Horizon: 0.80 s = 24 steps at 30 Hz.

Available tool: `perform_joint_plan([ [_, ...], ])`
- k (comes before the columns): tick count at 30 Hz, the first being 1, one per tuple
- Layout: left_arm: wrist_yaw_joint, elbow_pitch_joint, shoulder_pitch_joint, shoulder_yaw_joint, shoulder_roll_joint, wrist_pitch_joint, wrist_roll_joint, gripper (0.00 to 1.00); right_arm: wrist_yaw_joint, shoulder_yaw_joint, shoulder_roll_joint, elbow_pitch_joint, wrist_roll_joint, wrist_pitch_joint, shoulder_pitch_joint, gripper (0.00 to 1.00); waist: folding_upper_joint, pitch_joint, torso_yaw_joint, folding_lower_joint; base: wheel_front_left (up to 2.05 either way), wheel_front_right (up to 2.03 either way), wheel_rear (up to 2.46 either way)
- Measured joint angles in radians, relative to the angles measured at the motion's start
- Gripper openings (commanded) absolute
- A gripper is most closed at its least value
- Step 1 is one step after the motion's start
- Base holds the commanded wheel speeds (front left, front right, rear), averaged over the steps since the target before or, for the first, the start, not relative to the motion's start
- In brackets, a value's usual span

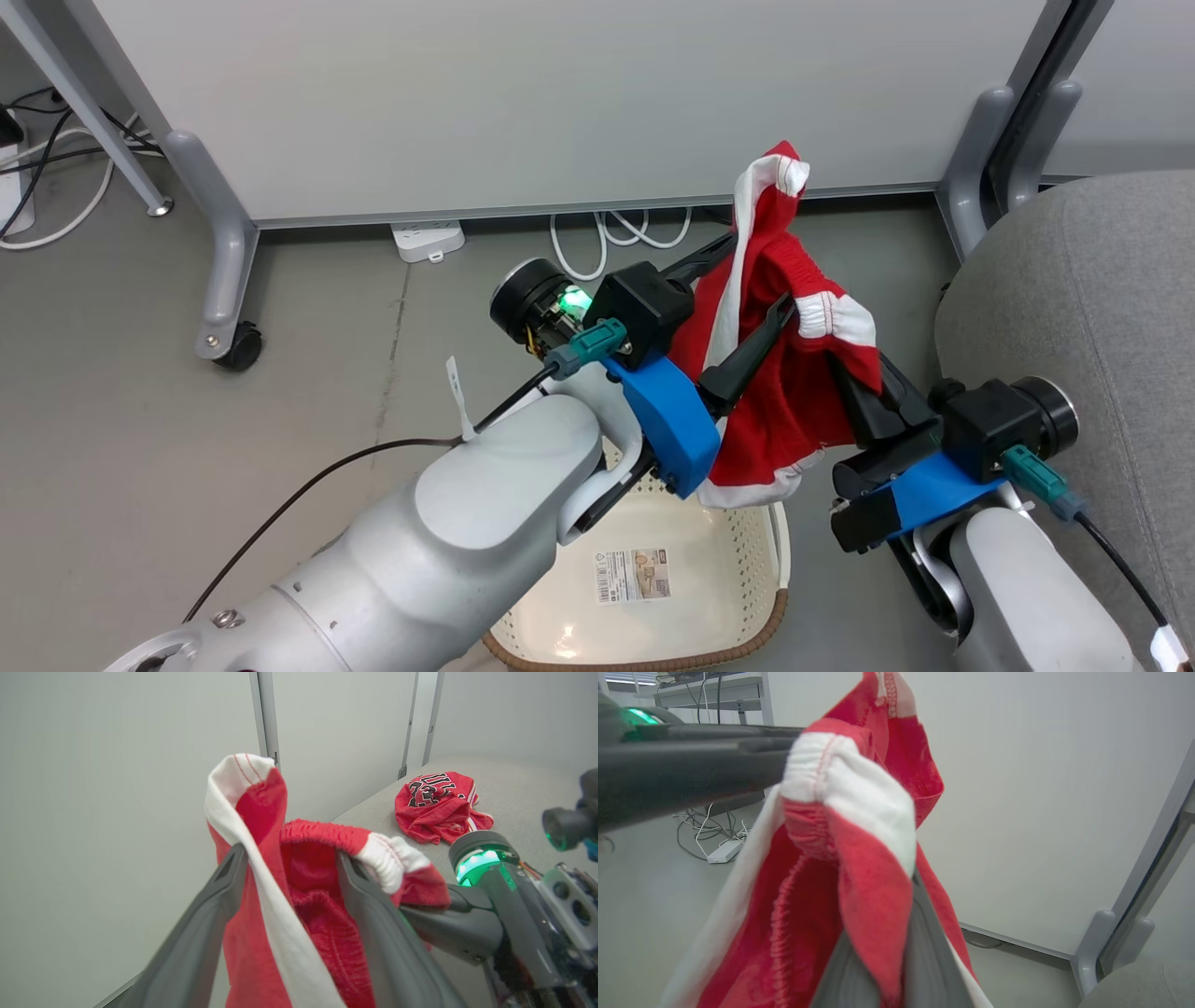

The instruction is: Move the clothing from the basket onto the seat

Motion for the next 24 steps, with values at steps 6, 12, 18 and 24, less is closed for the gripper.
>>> perform_joint_plan([
  [6, 0.001, 0.009, -0.001, 0.0, 0.0, -0.001, 0.0, 1.0, 0.0, -0.028, -0.004, -0.012, 0.004, 0.0, -0.003, 0.0, 0.0, 0.014, -0.008, 0.0, 0.0, 0.0, 0.0],
  [12, 0.004, 0.012, -0.004, -0.004, 0.005, -0.001, 0.005, 1.0, 0.0, -0.067, -0.004, -0.028, 0.004, 0.0, -0.007, 0.0, 0.0, 0.035, -0.03, 0.0, 0.0, 0.0, 0.0],
  [18, 0.004, 0.009, -0.004, -0.02, 0.01, -0.001, 0.014, 1.0, 0.0, -0.109, 0.0, -0.048, 0.004, 0.0, -0.012, 0.0, 0.0, 0.062, -0.07, 0.0, 0.0, 0.0, 0.0],
  [24, 0.0, 0.006, -0.009, -0.035, 0.01, 0.0, 0.021, 1.0, 0.0, -0.16, 0.003, -0.07, 0.004, 0.0, -0.016, 0.0, 0.0, 0.094, -0.117, 0.0, 0.0, 0.0, 0.0],
])
